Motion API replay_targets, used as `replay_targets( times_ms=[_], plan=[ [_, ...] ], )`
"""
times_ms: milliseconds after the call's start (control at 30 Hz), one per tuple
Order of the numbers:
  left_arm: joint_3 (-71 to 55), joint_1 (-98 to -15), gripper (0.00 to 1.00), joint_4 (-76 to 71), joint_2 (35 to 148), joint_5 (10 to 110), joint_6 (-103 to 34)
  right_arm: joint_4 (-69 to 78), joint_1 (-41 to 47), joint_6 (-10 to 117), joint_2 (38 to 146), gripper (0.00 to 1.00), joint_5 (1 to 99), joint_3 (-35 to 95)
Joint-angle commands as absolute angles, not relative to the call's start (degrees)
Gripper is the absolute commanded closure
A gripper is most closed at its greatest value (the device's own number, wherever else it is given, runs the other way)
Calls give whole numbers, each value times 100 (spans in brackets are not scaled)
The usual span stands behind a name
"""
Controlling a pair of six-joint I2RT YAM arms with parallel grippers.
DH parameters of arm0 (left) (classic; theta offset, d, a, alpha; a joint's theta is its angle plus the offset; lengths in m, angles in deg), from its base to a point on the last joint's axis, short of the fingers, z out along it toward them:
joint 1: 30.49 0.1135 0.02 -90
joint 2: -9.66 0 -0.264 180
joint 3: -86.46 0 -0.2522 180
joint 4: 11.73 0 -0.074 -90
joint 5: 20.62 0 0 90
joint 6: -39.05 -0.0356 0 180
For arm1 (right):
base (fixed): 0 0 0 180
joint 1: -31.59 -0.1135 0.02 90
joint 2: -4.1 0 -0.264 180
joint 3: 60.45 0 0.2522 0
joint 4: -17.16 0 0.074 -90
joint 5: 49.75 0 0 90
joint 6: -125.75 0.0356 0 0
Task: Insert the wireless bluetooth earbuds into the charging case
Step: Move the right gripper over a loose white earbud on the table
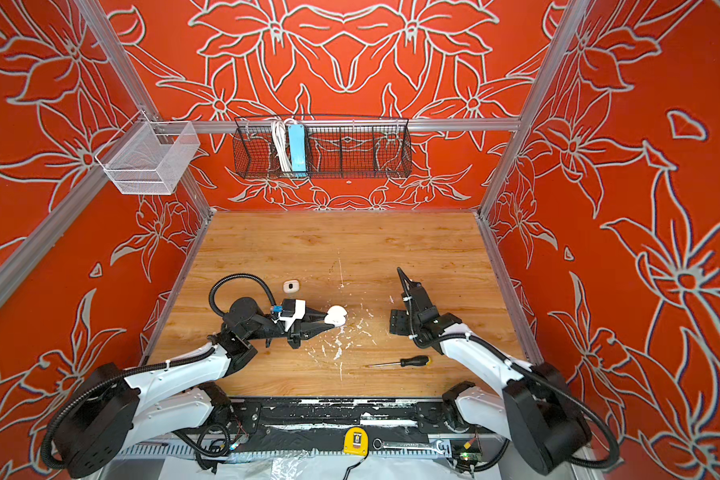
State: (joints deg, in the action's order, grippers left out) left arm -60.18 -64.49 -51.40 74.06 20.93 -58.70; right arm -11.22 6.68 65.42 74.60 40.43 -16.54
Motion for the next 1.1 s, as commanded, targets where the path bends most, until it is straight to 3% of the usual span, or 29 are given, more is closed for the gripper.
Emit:
replay_targets(
  times_ms=[0, 133, 733, 900, 1067],
  plan=[
    [-5963, -6490, 100, -4976, 7350, 2148, -6069, -930, 738, 6522, 8192, 23, 4282, -1179],
    [-5956, -6485, 100, -4894, 7316, 2200, -6106, -935, 665, 6447, 8610, 27, 4370, -1011],
    [-5917, -6494, 100, -4852, 7285, 2174, -6071, -1343, 70, 6748, 8016, 28, 3209, -1110],
    [-5920, -6504, 100, -4800, 7248, 2182, -6114, -1171, 165, 6579, 7773, 17, 2968, -981],
    [-5921, -6512, 100, -4728, 7201, 2200, -6159, -977, 307, 6286, 8247, 10, 3296, -632]
  ],
)
